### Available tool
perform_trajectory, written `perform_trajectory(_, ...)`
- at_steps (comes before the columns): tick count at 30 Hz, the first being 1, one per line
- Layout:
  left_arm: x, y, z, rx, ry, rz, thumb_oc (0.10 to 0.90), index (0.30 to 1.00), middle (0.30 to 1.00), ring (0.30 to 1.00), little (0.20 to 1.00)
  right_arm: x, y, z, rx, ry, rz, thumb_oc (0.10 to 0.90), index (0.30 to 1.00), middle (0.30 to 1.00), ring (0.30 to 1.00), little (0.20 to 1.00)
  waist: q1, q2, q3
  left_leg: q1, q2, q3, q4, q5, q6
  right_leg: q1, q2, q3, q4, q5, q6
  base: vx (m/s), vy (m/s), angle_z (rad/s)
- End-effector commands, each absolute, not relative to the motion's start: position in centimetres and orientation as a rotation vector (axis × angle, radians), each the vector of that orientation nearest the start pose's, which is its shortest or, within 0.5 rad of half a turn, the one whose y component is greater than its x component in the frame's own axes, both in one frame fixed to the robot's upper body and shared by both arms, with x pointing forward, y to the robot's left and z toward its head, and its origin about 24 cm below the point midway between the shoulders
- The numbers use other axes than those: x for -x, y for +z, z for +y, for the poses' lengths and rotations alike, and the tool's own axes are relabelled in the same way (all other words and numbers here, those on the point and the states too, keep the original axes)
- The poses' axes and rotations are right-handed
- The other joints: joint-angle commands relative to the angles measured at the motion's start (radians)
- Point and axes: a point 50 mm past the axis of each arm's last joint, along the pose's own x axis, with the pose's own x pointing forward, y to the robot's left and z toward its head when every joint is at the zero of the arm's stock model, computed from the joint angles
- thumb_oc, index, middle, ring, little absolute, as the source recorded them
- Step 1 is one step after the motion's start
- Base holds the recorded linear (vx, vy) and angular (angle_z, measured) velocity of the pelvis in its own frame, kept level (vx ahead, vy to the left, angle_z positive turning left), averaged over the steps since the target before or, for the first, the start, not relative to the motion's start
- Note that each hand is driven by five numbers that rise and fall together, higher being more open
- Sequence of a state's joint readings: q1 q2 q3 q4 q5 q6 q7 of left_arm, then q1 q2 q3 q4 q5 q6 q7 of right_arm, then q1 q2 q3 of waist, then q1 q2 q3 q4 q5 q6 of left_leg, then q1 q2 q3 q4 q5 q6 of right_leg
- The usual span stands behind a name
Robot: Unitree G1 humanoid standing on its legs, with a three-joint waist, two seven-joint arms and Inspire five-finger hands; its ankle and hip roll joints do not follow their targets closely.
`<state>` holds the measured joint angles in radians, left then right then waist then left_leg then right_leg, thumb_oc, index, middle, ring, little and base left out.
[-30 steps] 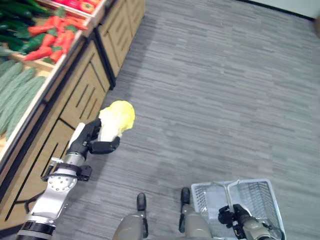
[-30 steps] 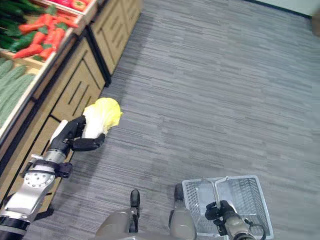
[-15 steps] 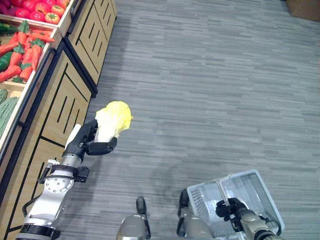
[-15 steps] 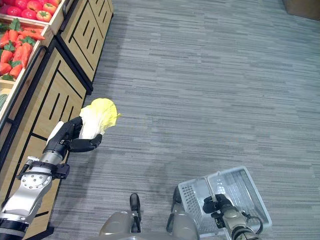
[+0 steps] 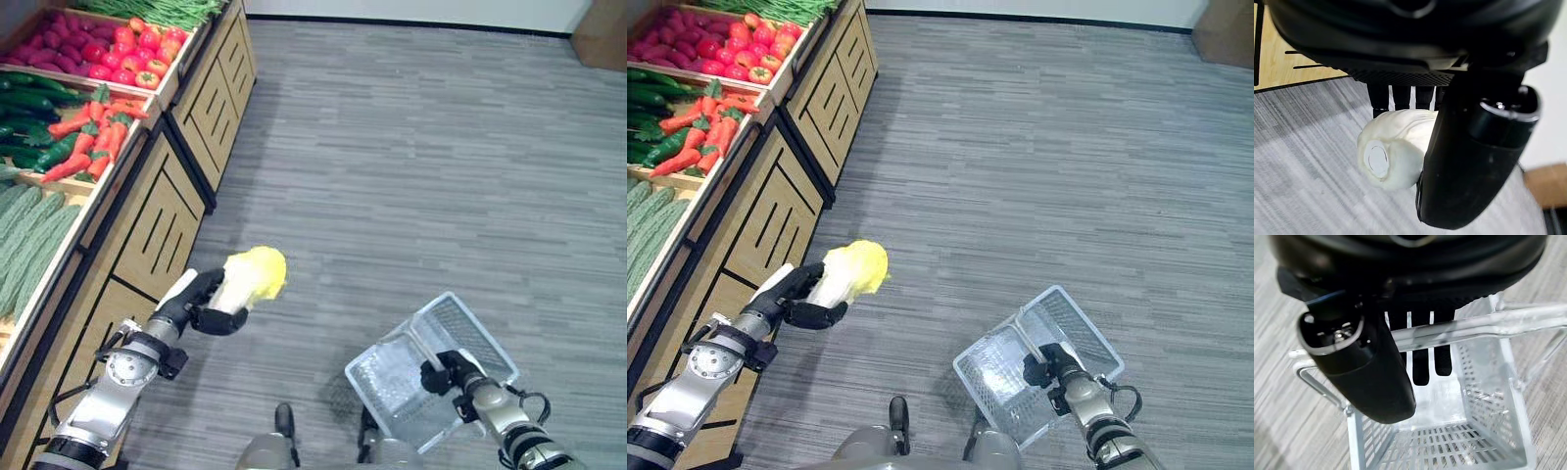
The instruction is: Get the vegetables into the basket
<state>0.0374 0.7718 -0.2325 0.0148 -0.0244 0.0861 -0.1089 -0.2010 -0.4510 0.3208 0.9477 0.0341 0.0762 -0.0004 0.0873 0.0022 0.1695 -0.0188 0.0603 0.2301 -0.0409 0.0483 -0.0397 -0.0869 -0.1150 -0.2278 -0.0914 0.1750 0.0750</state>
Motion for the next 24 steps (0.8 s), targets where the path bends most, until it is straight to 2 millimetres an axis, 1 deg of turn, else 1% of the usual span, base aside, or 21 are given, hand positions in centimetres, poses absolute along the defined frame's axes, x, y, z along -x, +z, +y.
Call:
perform_trajectory(1,-26.9,9.5,23.5,-0.943,-0.309,0.012,0.4,0.3,0.3,0.3,0.3,-26.3,-5.4,-25.6,0.602,0.053,0.651,0.4,0.3,0.3,0.3,0.3,-0.007,-0.022,-0.04,-0.048,0.032,-0.064,0.046,-0.009,-0.049,0.085,-0.049,-0.014,0.04,-0.122,0.094,0.02,-0.037,0.01)
perform_trajectory(2,-27.1,9.8,23.1,-0.989,-0.325,-0.009,0.4,0.3,0.3,0.3,0.3,-26.8,-5.1,-25.2,0.604,0.061,0.632,0.4,0.3,0.3,0.3,0.3,-0.005,-0.019,-0.042,-0.046,0.032,-0.064,0.044,-0.009,-0.05,0.087,-0.048,-0.014,0.04,-0.123,0.093,0.0,0.0,0.0)
perform_trajectory(3,-27.1,9.8,23.1,-0.989,-0.325,-0.01,0.4,0.3,0.3,0.3,0.3,-26.8,-5.1,-25.2,0.604,0.061,0.632,0.4,0.3,0.3,0.3,0.3,-0.004,-0.019,-0.041,-0.046,0.032,-0.064,0.044,-0.009,-0.05,0.087,-0.048,-0.013,0.04,-0.123,0.093,0.02,-0.034,0.03)
perform_trajectory(4,-27.4,10.0,22.2,-1.043,-0.358,-0.038,0.4,0.3,0.3,0.3,0.3,-27.8,-4.5,-24.2,0.617,0.088,0.598,0.4,0.3,0.3,0.3,0.3,-0.002,-0.012,-0.045,-0.038,0.035,-0.064,0.041,-0.009,-0.052,0.092,-0.044,-0.011,0.038,-0.125,0.091,0.0,0.0,0.0)
perform_trajectory(5,-27.6,10.2,21.5,-1.095,-0.382,-0.062,0.4,0.3,0.3,0.3,0.3,-28.3,-4.3,-23.5,0.629,0.114,0.578,0.4,0.3,0.3,0.3,0.3,-0.003,-0.008,-0.048,-0.037,0.035,-0.063,0.041,-0.008,-0.053,0.091,-0.043,-0.009,0.037,-0.125,0.09,0.03,-0.034,0.01)
perform_trajectory(6,-27.9,10.2,21.1,-1.116,-0.395,-0.074,0.4,0.3,0.3,0.3,0.3,-28.6,-4.1,-23.1,0.633,0.12,0.568,0.4,0.3,0.3,0.3,0.3,0.001,-0.006,-0.049,-0.037,0.037,-0.062,0.04,-0.009,-0.053,0.089,-0.042,-0.008,0.037,-0.126,0.089,0.0,0.0,0.0)
perform_trajectory(7,-28.0,10.1,20.7,-1.148,-0.413,-0.082,0.4,0.3,0.3,0.3,0.3,-28.9,-4.0,-22.4,0.64,0.142,0.556,0.4,0.3,0.3,0.3,0.3,0.0,-0.002,-0.051,-0.036,0.038,-0.061,0.04,-0.009,-0.054,0.089,-0.041,-0.007,0.037,-0.126,0.089,0.0,0.0,0.0)
perform_trajectory(8,-28.4,10.1,19.8,-1.199,-0.442,-0.103,0.4,0.3,0.3,0.3,0.3,-29.2,-3.9,-21.4,0.646,0.17,0.543,0.4,0.3,0.3,0.3,0.3,-0.002,0.004,-0.055,-0.033,0.039,-0.059,0.038,-0.01,-0.055,0.089,-0.038,-0.003,0.035,-0.126,0.088,0.0,0.0,0.0)
perform_trajectory(9,-28.4,10.0,19.7,-1.199,-0.442,-0.104,0.4,0.3,0.3,0.3,0.3,-29.2,-3.9,-21.5,0.646,0.169,0.543,0.4,0.3,0.3,0.3,0.3,0.0,0.004,-0.055,-0.033,0.04,-0.058,0.038,-0.01,-0.055,0.089,-0.038,-0.002,0.035,-0.126,0.088,0.0,0.0,0.0)
perform_trajectory(12,-28.8,9.3,17.7,-1.223,-0.516,-0.126,0.4,0.3,0.3,0.3,0.3,-29.8,-3.8,-19.7,0.65,0.214,0.52,0.4,0.3,0.3,0.3,0.3,-0.002,0.017,-0.061,-0.026,0.041,-0.053,0.032,-0.009,-0.057,0.088,-0.036,0.002,0.031,-0.126,0.087,0.02,-0.008,-0.04)
perform_trajectory(13,-28.8,8.9,16.7,-1.22,-0.558,-0.133,0.4,0.3,0.3,0.3,0.3,-30.2,-3.6,-18.6,0.64,0.239,0.498,0.4,0.3,0.3,0.3,0.3,-0.007,0.023,-0.063,-0.024,0.041,-0.053,0.027,-0.006,-0.058,0.087,-0.036,0.004,0.029,-0.125,0.086,0.01,-0.009,-0.04)
perform_trajectory(14,-29.0,8.4,16.0,-1.214,-0.577,-0.127,0.4,0.3,0.3,0.3,0.3,-30.5,-3.3,-18.0,0.635,0.248,0.48,0.4,0.3,0.3,0.3,0.3,-0.007,0.026,-0.064,-0.024,0.041,-0.052,0.023,-0.004,-0.059,0.086,-0.036,0.005,0.027,-0.124,0.086,0.0,-0.002,-0.05)
perform_trajectory(15,-29.2,7.7,15.0,-1.208,-0.61,-0.123,0.4,0.3,0.3,0.3,0.3,-31.3,-2.3,-16.7,0.656,0.284,0.428,0.4,0.3,0.3,0.3,0.3,-0.01,0.035,-0.066,-0.025,0.042,-0.049,0.014,0.003,-0.061,0.081,-0.035,0.007,0.023,-0.121,0.086,-0.01,-0.004,-0.03)
perform_trajectory(16,-29.3,7.0,14.2,-1.201,-0.632,-0.109,0.4,0.3,0.3,0.3,0.3,-31.9,-1.6,-15.8,0.663,0.305,0.389,0.4,0.3,0.3,0.3,0.3,-0.013,0.038,-0.067,-0.027,0.042,-0.048,0.007,0.007,-0.061,0.077,-0.034,0.008,0.02,-0.119,0.086,-0.01,0.001,-0.05)
perform_trajectory(17,-29.4,6.9,14.1,-1.201,-0.632,-0.111,0.4,0.3,0.3,0.3,0.3,-31.9,-1.6,-15.8,0.664,0.303,0.389,0.4,0.3,0.3,0.3,0.3,-0.013,0.04,-0.067,-0.027,0.041,-0.048,0.006,0.008,-0.061,0.076,-0.034,0.008,0.02,-0.119,0.086,-0.01,0.006,-0.07)
perform_trajectory(19,-29.7,6.0,13.1,-1.206,-0.653,-0.092,0.4,0.3,0.3,0.3,0.3,-32.5,-0.5,-14.6,0.667,0.327,0.33,0.4,0.3,0.3,0.3,0.3,-0.022,0.049,-0.067,-0.031,0.041,-0.046,-0.005,0.015,-0.063,0.064,-0.035,0.009,0.017,-0.113,0.087,-0.03,0.012,-0.07)
perform_trajectory(20,-29.8,4.6,12.7,-1.214,-0.666,-0.047,0.4,0.3,0.3,0.3,0.3,-33.1,1.1,-12.9,0.689,0.379,0.243,0.4,0.3,0.3,0.3,0.3,-0.03,0.053,-0.066,-0.035,0.043,-0.043,-0.013,0.021,-0.065,0.055,-0.035,0.014,0.015,-0.111,0.088,-0.03,0.003,-0.05)
perform_trajectory(21,-29.9,4.0,12.2,-1.217,-0.672,-0.033,0.4,0.3,0.3,0.3,0.3,-33.3,1.6,-12.4,0.692,0.387,0.214,0.4,0.3,0.3,0.3,0.3,-0.034,0.055,-0.066,-0.038,0.044,-0.041,-0.016,0.024,-0.066,0.05,-0.035,0.016,0.015,-0.11,0.087,-0.03,0.001,-0.1)
perform_trajectory(22,-29.9,2.9,12.0,-1.226,-0.683,0.007,0.4,0.3,0.3,0.3,0.3,-33.5,2.3,-11.8,0.69,0.399,0.179,0.4,0.3,0.3,0.3,0.3,-0.039,0.057,-0.066,-0.039,0.046,-0.038,-0.018,0.025,-0.067,0.046,-0.034,0.019,0.015,-0.109,0.087,-0.01,0.0,-0.12)
perform_trajectory(24,-29.9,1.7,11.6,-1.237,-0.693,0.045,0.4,0.3,0.3,0.3,0.3,-33.6,3.0,-11.2,0.678,0.398,0.146,0.4,0.3,0.3,0.3,0.3,-0.044,0.06,-0.065,-0.037,0.047,-0.031,-0.02,0.026,-0.067,0.043,-0.032,0.025,0.014,-0.109,0.086,0.0,-0.004,-0.11)
